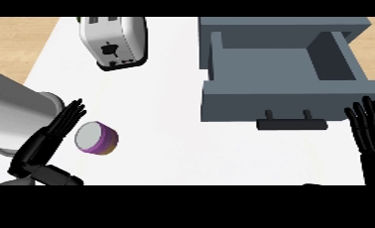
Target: Pick up the can, place it into the drawer and close the drawer
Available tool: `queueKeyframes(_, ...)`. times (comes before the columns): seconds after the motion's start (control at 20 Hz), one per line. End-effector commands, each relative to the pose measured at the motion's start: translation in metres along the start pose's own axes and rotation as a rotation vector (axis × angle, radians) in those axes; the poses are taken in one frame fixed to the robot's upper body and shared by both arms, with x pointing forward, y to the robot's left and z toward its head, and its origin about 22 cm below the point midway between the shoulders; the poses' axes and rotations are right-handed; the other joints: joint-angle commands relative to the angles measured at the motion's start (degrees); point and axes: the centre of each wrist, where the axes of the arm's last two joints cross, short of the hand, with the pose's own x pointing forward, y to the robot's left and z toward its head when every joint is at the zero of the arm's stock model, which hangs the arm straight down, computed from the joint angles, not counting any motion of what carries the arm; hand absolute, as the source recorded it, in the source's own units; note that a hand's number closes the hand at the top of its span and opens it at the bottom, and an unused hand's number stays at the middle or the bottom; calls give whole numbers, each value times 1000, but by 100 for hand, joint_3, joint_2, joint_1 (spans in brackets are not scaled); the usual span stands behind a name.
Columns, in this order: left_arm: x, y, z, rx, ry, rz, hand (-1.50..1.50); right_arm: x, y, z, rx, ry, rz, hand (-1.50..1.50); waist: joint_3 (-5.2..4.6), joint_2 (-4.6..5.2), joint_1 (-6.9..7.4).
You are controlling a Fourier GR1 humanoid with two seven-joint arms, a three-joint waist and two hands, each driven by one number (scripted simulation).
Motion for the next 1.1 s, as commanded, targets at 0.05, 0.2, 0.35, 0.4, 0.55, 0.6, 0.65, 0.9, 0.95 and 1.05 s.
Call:
queueKeyframes(0.05, -9, 1, -7, -9, -1, 6, -150, -3, -17, 26, 8, 3, 26, -150, 1, -3, -20)
queueKeyframes(0.2, -20, 22, 8, -6, 10, 18, -150, 17, -7, -10, -11, 2, 16, -150, -2, 3, 1)
queueKeyframes(0.35, -43, -4, 5, 8, 31, -1, -150, 15, -2, -1, -8, -2, 17, -150, -1, 1, -2)
queueKeyframes(0.4, -28, 25, -5, 15, 19, 44, -150, 24, 6, -6, 11, -10, 11, -150, -2, 3, -11)
queueKeyframes(0.55, -48, 7, 6, 19, 66, 33, -150, 15, 22, -2, -6, 0, 0, -150, -1, 2, -4)
queueKeyframes(0.6, -49, 17, 27, 21, 50, 36, -150, 3, 5, -18, -15, 1, 38, -150, -1, 6, 13)
queueKeyframes(0.65, -54, -3, -5, 19, 62, 32, -150, 29, -14, 6, 6, -16, 4, -150, -3, 3, -41)
queueKeyframes(0.9, -54, 17, 0, 35, 32, 42, -150, 23, -11, 8, -10, -10, 0, -150, -3, 6, -34)
queueKeyframes(0.95, -30, 20, -28, 16, 47, 22, -150, 17, 1, 3, -3, -4, 2, -150, 1, 0, -9)
queueKeyframes(1.05, -59, 1, -6, -7, 52, 44, -150, 18, -5, 6, 17, 4, 7, -150, -2, 3, -19)
